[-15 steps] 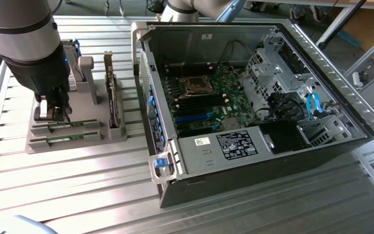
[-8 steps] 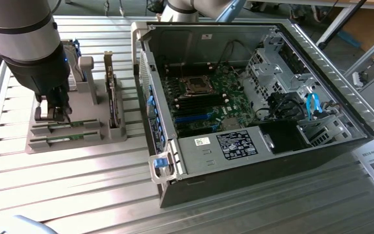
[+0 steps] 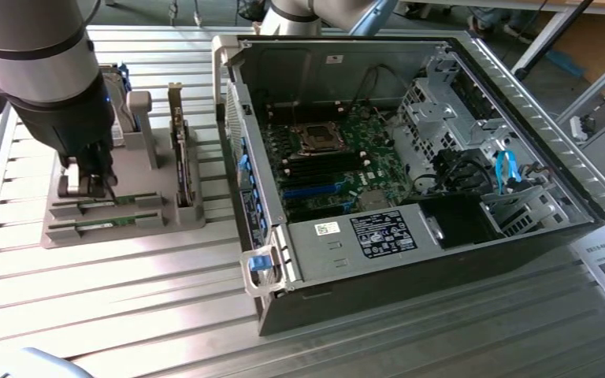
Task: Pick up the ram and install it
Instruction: 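Pick up the ram and move it above insertion slot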
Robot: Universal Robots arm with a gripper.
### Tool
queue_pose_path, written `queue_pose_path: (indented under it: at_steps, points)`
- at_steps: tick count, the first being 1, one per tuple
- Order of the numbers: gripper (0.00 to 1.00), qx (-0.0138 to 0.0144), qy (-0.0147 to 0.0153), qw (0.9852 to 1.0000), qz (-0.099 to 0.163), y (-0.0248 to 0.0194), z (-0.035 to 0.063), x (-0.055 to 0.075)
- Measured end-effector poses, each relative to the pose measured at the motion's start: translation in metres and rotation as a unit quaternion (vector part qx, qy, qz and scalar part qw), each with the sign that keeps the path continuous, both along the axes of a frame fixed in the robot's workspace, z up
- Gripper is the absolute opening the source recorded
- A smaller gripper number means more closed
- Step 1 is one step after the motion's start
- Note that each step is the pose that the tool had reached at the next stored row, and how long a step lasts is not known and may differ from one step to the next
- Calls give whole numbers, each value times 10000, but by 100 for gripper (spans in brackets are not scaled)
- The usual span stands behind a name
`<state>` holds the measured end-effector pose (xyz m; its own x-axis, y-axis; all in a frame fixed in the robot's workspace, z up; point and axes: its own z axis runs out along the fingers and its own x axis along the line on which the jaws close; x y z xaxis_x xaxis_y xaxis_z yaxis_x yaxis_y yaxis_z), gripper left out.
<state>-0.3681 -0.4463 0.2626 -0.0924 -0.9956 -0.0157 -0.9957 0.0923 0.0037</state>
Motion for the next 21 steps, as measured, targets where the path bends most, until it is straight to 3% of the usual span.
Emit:
queue_pose_path:
  at_steps: [21]
  points:
    - [30,0,-78,10000,0,0,-198,0]
